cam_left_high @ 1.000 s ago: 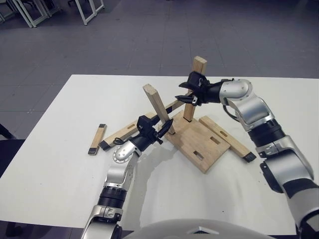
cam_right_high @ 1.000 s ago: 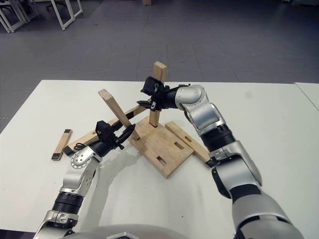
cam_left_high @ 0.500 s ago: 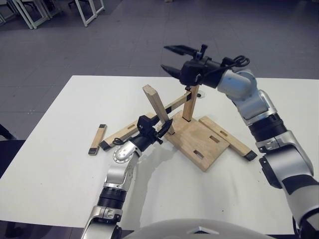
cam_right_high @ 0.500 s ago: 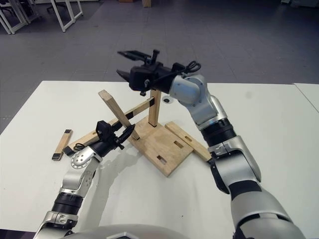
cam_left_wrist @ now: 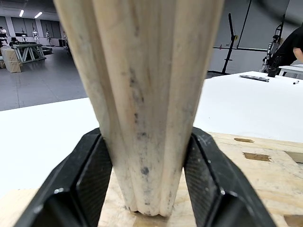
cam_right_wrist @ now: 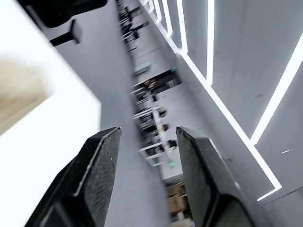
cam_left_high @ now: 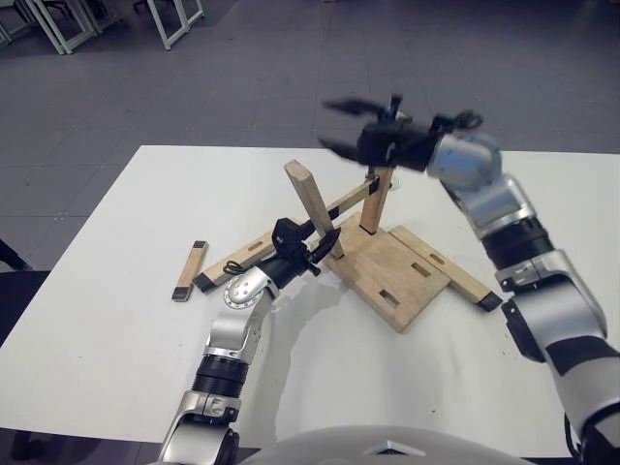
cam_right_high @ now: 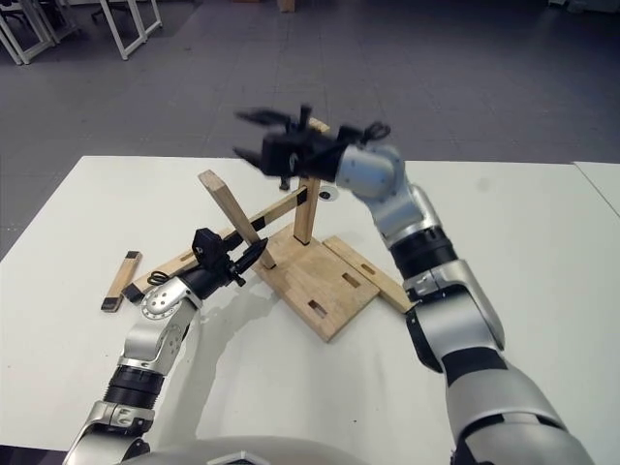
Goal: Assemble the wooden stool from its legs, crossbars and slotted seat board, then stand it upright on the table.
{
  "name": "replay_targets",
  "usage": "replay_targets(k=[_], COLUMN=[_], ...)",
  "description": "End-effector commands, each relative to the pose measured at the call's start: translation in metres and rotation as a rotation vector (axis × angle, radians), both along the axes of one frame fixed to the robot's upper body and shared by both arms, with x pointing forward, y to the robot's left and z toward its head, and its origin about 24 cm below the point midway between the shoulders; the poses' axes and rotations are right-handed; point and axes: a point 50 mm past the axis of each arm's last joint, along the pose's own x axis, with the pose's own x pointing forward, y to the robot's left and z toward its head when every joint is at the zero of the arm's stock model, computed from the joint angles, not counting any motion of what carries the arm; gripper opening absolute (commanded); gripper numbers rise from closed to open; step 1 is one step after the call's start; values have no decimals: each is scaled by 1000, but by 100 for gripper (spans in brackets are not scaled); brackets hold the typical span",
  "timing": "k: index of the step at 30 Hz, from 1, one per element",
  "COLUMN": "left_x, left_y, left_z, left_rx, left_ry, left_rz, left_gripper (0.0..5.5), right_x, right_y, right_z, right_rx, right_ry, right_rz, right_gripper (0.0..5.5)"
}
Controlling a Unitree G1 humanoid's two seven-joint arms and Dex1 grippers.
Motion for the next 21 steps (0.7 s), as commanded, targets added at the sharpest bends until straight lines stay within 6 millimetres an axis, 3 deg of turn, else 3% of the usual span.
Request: replay_targets(k=[1, 3, 5, 8, 12, 15, 17, 19, 21], left_x=[-5, -4, -2, -1, -9, -7, -5, -2, 4], left_y=[0, -1, -4, -4, -2, 1, 5, 7, 10], left_z=[-12, -14, -16, -21, -32, -29, -25, -20, -12], left_rx=[44, 70, 93, 117, 115, 104, 97, 88, 71], left_ry=[63, 87, 131, 206, 316, 317, 307, 299, 288], left_rz=[-21, -43, -72, -90, -91, -77, -66, -62, -56], left_gripper=[209, 209, 209, 208, 208, 207, 207, 207, 207], right_x=[16, 15, 6, -1, 3, 6, 0, -9, -20], right_y=[1, -11, -25, -33, -20, -21, -33, -45, -61], right_z=[-48, -105, -144, -156, -119, -51, -18, -7, -10], right_rx=[-212, -420, -555, -590, -436, -103, 33, 80, 98], right_ry=[110, 227, 308, 325, 233, 121, 81, 86, 161], right_rz=[-89, -98, -78, -50, -43, -96, -132, -155, -171], right_gripper=[216, 216, 216, 216, 216, 216, 216, 216, 216])
